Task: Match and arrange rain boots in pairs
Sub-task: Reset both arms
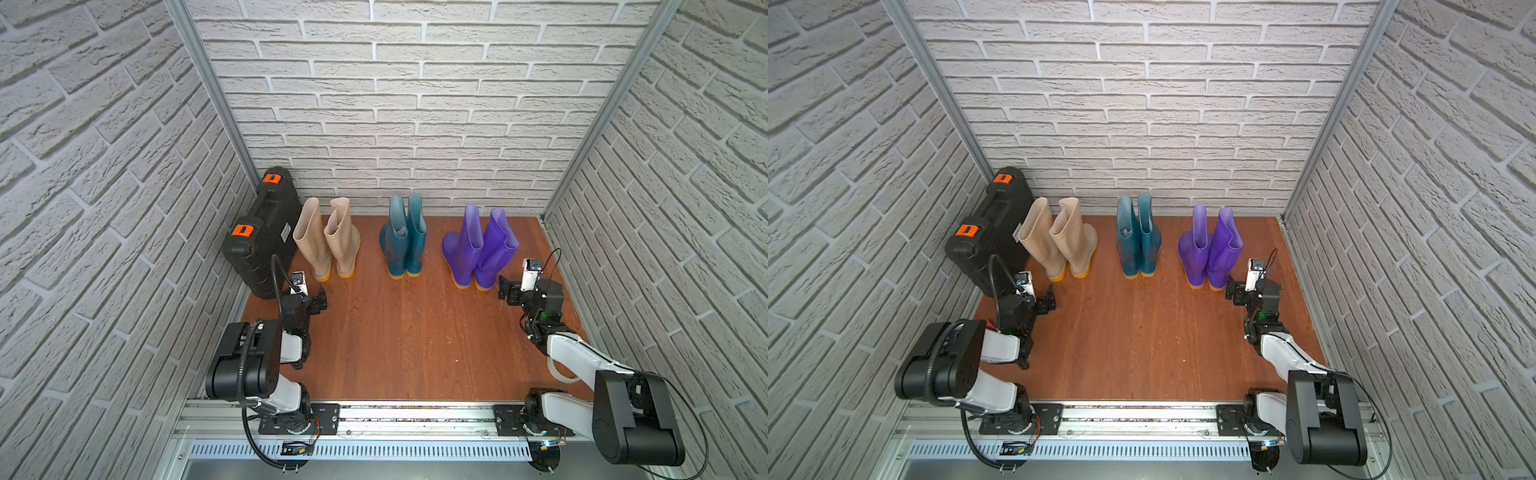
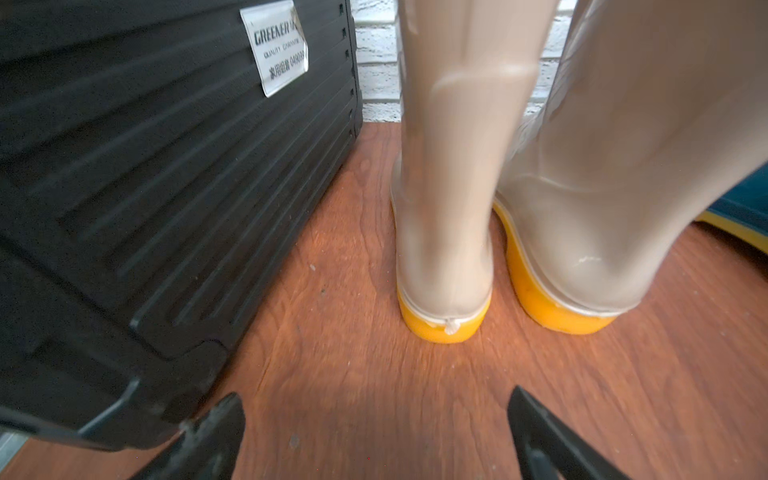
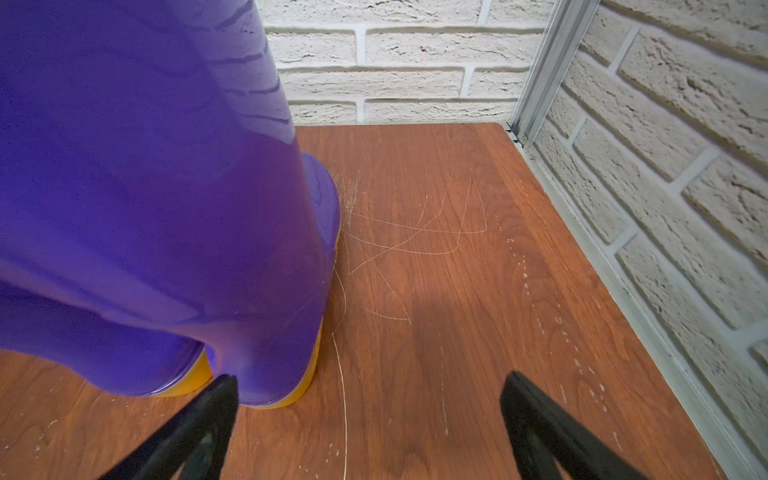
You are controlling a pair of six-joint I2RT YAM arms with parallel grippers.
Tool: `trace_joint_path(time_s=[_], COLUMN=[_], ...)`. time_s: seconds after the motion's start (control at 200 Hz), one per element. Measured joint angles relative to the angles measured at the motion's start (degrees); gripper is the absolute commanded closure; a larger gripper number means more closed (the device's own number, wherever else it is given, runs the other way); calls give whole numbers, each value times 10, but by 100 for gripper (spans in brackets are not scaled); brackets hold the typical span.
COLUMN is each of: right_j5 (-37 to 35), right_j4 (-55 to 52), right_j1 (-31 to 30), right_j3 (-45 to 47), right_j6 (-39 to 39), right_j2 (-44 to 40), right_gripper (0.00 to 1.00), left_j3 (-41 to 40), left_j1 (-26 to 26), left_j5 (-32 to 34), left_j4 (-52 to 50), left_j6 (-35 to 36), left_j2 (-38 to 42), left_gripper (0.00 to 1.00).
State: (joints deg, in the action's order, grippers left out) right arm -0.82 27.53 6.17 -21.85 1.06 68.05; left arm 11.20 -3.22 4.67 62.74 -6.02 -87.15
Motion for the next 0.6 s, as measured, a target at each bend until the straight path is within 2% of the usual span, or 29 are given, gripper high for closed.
trace_joint_path(time_s=[0.2, 0.515, 0.6], right_j5=[39, 73, 75], right_j4=[17, 84, 111], right_j1=[0, -13, -24], right_j3=[0, -3, -4], right_j6=[11, 28, 19], right_j2=[11, 130, 150], right_gripper=[0, 0, 0], left_j3=[7, 30, 56], left_j1=[0, 0, 0], left_j5=[-2, -5, -5], left_j4=[25, 17, -17], left_j6=[0, 0, 1], left_j2=[-32, -32, -32], left_gripper=[2, 2, 2])
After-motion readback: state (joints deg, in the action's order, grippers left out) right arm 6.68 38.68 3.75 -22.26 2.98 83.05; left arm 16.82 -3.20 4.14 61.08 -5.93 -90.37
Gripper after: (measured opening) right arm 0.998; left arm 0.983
